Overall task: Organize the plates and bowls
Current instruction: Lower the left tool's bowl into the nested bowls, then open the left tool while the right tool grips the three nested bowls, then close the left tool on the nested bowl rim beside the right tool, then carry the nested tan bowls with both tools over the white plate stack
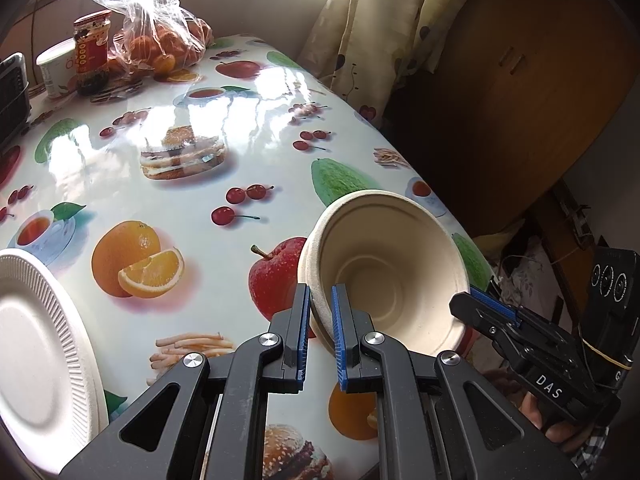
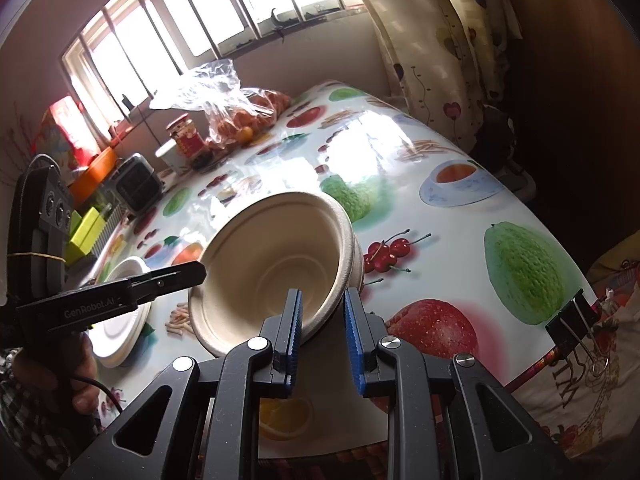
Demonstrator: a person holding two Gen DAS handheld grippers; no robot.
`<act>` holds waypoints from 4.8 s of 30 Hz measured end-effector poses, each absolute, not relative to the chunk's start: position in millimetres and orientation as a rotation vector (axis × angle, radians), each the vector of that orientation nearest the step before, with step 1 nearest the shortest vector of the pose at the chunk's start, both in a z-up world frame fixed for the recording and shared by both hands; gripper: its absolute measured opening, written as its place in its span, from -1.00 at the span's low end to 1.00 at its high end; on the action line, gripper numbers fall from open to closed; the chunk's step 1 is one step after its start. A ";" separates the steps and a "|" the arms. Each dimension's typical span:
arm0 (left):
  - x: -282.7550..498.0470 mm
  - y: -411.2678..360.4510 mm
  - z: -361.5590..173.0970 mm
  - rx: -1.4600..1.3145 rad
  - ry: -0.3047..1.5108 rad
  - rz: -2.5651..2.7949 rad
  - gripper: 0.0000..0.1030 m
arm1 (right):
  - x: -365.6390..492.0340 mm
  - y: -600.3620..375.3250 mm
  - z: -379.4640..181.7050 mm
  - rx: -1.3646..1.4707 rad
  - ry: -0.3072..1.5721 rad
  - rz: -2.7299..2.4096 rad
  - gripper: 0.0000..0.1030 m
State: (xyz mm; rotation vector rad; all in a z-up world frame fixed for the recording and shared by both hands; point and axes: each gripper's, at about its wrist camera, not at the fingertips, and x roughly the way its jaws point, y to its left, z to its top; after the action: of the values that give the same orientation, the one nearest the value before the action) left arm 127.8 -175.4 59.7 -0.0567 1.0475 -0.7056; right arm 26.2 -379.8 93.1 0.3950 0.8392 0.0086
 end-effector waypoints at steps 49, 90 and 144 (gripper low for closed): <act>134.0 -175.0 51.5 -0.089 1.052 -0.683 -0.25 | 39.9 -399.7 78.4 0.442 0.850 0.016 -0.07; 141.5 -183.1 44.4 -0.078 1.061 -0.670 -0.67 | 52.7 -399.6 76.5 0.460 0.851 0.045 -0.55; 140.0 -108.2 74.6 -0.173 1.005 -0.508 -0.67 | 88.5 -341.0 102.8 0.405 0.844 0.190 -0.64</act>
State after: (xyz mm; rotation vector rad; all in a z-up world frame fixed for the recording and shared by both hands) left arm 140.0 -108.2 74.6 -0.1733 1.0049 -0.5081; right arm 88.5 -341.0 102.8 0.4051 0.8441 0.1903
